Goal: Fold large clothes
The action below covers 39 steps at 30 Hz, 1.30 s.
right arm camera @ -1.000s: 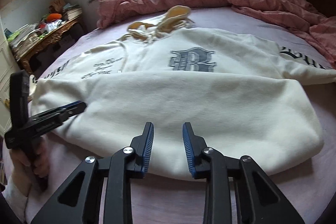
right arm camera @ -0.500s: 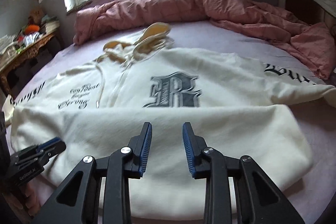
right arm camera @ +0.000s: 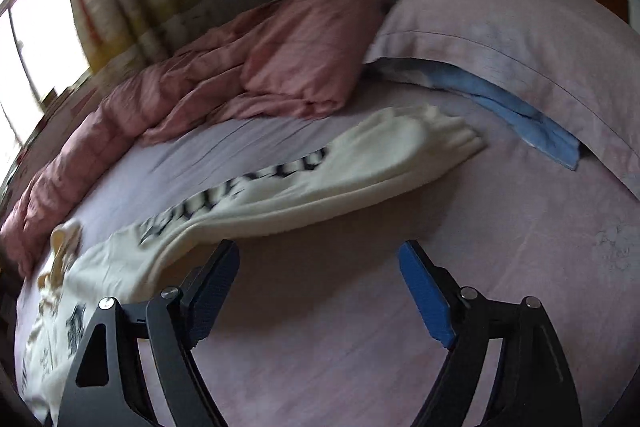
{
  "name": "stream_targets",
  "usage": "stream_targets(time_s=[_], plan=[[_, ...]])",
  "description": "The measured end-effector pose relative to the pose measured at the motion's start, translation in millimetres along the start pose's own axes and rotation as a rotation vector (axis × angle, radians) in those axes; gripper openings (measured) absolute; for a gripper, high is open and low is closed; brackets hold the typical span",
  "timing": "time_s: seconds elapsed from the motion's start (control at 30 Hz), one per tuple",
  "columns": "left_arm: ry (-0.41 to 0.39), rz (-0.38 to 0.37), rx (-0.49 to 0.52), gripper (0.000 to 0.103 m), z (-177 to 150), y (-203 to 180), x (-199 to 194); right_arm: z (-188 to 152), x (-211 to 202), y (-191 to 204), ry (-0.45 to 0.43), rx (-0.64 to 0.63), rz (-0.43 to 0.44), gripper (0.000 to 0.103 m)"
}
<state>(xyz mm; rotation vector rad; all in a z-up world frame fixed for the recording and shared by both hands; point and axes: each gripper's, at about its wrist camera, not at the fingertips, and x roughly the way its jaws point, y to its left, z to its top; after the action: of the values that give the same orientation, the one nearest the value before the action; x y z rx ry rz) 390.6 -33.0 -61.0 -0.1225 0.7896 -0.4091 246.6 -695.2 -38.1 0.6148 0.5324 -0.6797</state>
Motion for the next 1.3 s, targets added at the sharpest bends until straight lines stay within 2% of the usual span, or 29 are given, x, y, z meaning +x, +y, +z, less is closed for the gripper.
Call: stream_targets(time_s=[0.1, 0.17, 0.2, 0.23, 0.27, 0.3, 0.33, 0.57, 0.6, 0.63, 0.67, 0.7, 0.73, 0.77, 0.83, 0.87, 0.93, 1.0, 1.07, 1.13, 1.2, 1.3], plan=[[0.001, -0.008, -0.008, 0.022, -0.1, -0.5, 0.4, 16.3, 22.9, -51.5, -0.018, 0.184, -0.122, 0.085], [0.002, -0.006, -0.006, 0.022, 0.3, -0.4, 0.2, 23.3, 39.4, -79.9, -0.013, 0.291, -0.080, 0.085], [0.003, -0.002, -0.003, 0.022, 0.5, -1.4, 0.7, 26.1, 52.1, -93.3, 0.009, 0.333, -0.033, 0.087], [0.005, -0.001, -0.001, 0.024, 0.9, -1.9, 1.3, 28.2, 59.4, -101.9, -0.007, 0.350, 0.007, 0.090], [0.005, -0.002, -0.002, 0.028, 1.2, -2.3, 1.4, 31.1, 60.1, -104.4, -0.047, 0.340, 0.028, 0.092], [0.003, -0.007, -0.004, 0.031, 1.4, -3.0, 1.7, 34.3, 62.7, -104.1, -0.070, 0.325, 0.057, 0.100], [0.000, -0.013, -0.004, 0.036, 1.8, -2.6, 1.9, 36.3, 67.4, -102.6, -0.068, 0.314, 0.080, 0.103], [0.000, 0.028, 0.024, 0.040, 1.8, -9.7, 5.4, 58.5, 94.3, -89.7, -0.051, 0.262, -0.022, 0.103], [0.000, 0.022, 0.018, 0.041, 2.1, -8.9, 5.7, 60.4, 97.4, -87.9, -0.043, 0.250, -0.026, 0.095], [-0.001, 0.012, 0.013, 0.044, 2.1, -7.7, 5.7, 61.5, 99.1, -87.0, -0.039, 0.246, -0.012, 0.070], [-0.003, 0.005, 0.012, 0.048, 2.2, -7.7, 5.8, 61.2, 101.3, -91.7, -0.027, 0.260, 0.048, 0.056], [-0.004, 0.003, 0.015, 0.049, 2.0, -8.6, 5.9, 58.7, 106.3, -100.4, -0.003, 0.298, 0.111, 0.037], [-0.003, 0.008, 0.022, 0.050, 2.3, -10.1, 6.1, 56.7, 110.7, -109.4, 0.008, 0.347, 0.165, 0.028], [-0.004, 0.016, 0.029, 0.051, 2.3, -11.7, 6.1, 54.4, 110.4, -117.3, -0.005, 0.399, 0.202, 0.024], [-0.010, 0.026, 0.035, 0.053, 2.0, -12.8, 4.8, 50.6, 104.9, -126.0, -0.044, 0.463, 0.255, 0.020], [-0.013, 0.026, 0.035, 0.054, 2.0, -12.9, 4.2, 50.0, 96.3, -125.3, -0.089, 0.463, 0.233, 0.019], [-0.015, 0.027, 0.032, 0.054, 2.0, -12.1, 3.8, 54.6, 69.4, -107.5, -0.208, 0.358, 0.170, 0.019], [-0.023, 0.041, 0.035, 0.053, 2.0, -13.0, 2.4, 59.5, 42.8, -69.6, -0.301, 0.172, 0.058, 0.019], [-0.029, 0.063, 0.039, 0.046, 1.7, -14.1, 1.4, 58.7, 21.3, -34.5, -0.364, 0.051, -0.015, 0.019], [-0.035, 0.054, 0.033, 0.043, 2.2, -12.3, 0.3, 57.8, 4.6, -8.3, -0.382, 0.026, 0.048, 0.019], [-0.048, 0.033, 0.010, 0.043, 3.1, -7.0, -3.7, 53.5, -12.6, 18.7, -0.356, 0.021, 0.133, 0.019], [-0.111, 0.028, -0.041, 0.043, 5.2, 3.0, -20.0, 46.9, -44.6, 81.1, -0.349, -0.075, 0.155, 0.019]])
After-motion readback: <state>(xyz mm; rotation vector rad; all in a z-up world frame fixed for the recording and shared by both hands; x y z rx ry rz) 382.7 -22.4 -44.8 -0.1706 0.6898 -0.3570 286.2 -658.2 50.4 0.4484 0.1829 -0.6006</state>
